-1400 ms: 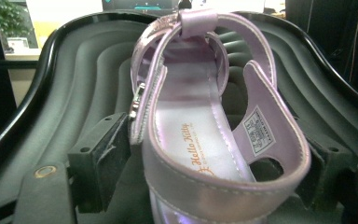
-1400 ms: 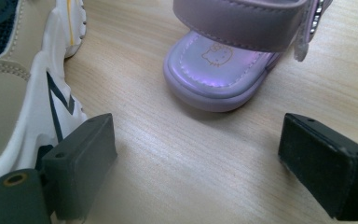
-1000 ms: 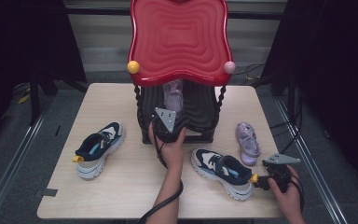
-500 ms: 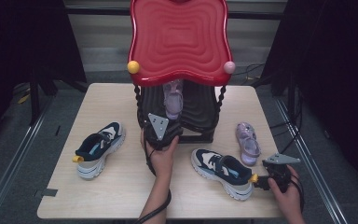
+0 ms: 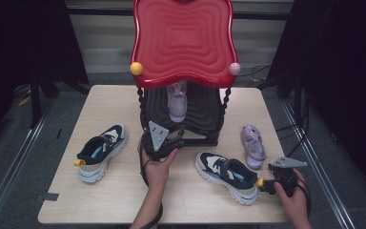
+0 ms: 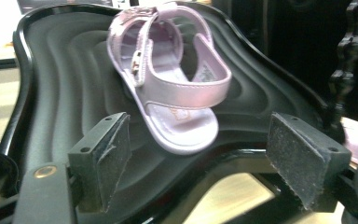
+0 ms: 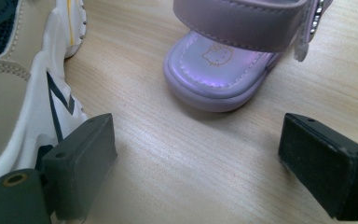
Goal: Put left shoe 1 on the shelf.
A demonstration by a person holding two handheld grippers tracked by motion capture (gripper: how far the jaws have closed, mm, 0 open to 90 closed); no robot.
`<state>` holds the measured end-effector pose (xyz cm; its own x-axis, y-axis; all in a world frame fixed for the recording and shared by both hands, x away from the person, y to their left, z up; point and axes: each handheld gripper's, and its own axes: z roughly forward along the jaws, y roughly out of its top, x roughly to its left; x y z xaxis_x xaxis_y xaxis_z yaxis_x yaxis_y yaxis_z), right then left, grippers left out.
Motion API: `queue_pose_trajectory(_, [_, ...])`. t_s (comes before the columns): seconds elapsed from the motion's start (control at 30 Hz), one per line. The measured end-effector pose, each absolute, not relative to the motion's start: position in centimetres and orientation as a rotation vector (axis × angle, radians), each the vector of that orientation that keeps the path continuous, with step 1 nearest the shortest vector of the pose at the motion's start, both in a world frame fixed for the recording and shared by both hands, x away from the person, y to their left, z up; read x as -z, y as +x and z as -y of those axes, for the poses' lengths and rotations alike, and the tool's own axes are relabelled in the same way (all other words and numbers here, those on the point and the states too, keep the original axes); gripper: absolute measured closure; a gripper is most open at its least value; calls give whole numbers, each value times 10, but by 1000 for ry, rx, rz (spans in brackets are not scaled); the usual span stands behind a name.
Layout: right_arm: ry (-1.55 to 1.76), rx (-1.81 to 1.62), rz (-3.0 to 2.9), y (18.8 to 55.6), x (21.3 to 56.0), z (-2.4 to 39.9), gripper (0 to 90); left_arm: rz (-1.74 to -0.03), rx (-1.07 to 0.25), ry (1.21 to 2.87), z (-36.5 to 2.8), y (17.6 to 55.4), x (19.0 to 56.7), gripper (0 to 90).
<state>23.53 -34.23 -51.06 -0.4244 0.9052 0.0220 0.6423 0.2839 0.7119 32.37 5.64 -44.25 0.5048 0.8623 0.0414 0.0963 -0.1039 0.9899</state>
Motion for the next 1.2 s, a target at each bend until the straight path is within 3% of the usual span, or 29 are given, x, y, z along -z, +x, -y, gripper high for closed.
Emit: queue_pose_trajectory(1.2, [1396, -926, -2172, 235, 511, 342, 103, -754, -583, 1897, -101, 305, 462, 223])
